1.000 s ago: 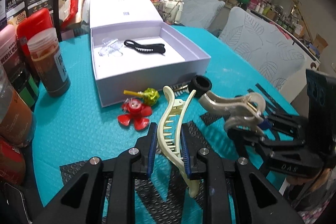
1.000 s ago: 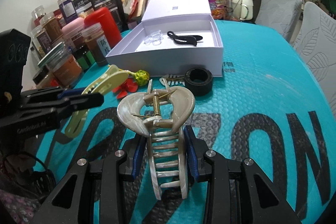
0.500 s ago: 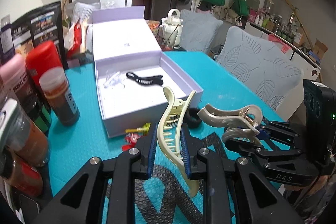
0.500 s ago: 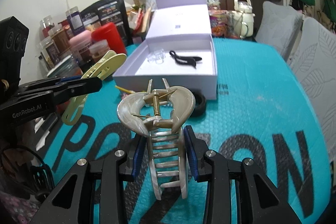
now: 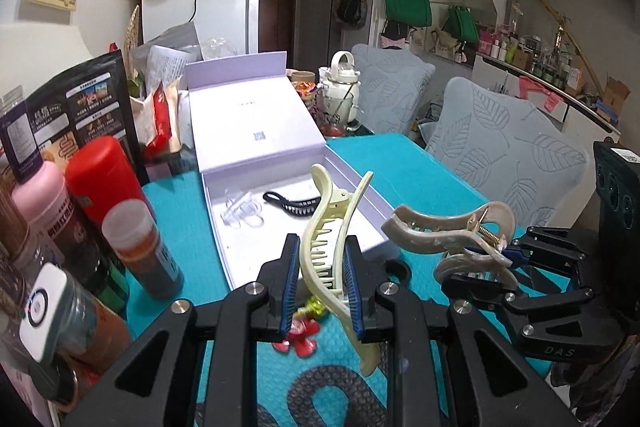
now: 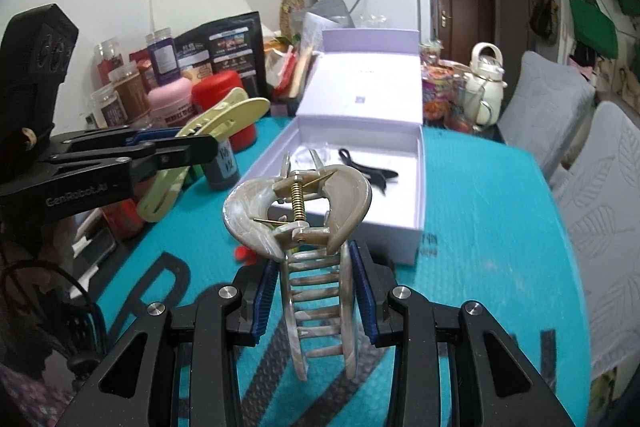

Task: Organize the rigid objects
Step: 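Carry the cream hair clip and beige claw clip over the white box and lower them, then open both tools to release the clips into the white box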

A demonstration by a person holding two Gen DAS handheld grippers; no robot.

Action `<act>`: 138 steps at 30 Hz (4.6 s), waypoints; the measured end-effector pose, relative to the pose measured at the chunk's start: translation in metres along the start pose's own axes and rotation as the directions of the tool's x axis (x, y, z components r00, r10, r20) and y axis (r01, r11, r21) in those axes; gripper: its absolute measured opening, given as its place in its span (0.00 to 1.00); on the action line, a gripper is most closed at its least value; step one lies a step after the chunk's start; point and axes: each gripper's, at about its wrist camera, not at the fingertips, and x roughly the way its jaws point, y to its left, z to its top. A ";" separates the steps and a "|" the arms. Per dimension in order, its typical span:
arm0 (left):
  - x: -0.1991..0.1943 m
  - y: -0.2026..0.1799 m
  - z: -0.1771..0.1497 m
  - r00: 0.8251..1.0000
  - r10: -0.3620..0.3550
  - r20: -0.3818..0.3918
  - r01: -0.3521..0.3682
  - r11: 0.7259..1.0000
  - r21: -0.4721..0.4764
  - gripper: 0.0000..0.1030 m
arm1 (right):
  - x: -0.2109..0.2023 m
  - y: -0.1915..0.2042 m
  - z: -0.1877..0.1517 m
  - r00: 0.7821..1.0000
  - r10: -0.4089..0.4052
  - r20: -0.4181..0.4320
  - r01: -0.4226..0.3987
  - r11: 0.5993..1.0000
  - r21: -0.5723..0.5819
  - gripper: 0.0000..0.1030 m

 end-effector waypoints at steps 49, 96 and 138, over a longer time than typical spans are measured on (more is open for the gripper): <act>0.118 0.058 0.111 0.989 0.114 0.090 -0.108 0.992 -0.067 0.21 | 0.104 -0.065 0.137 0.997 -0.027 0.070 0.028 0.999 -0.023 0.35; 0.242 0.073 0.065 0.945 0.137 -0.298 -0.157 0.987 -0.044 0.21 | 0.212 -0.110 0.106 0.977 -0.017 -0.213 0.030 0.998 0.055 0.35; 0.190 0.064 0.089 0.970 0.128 -0.205 -0.148 0.985 -0.087 0.46 | 0.182 -0.101 0.114 0.972 -0.140 -0.187 0.146 0.989 0.020 0.62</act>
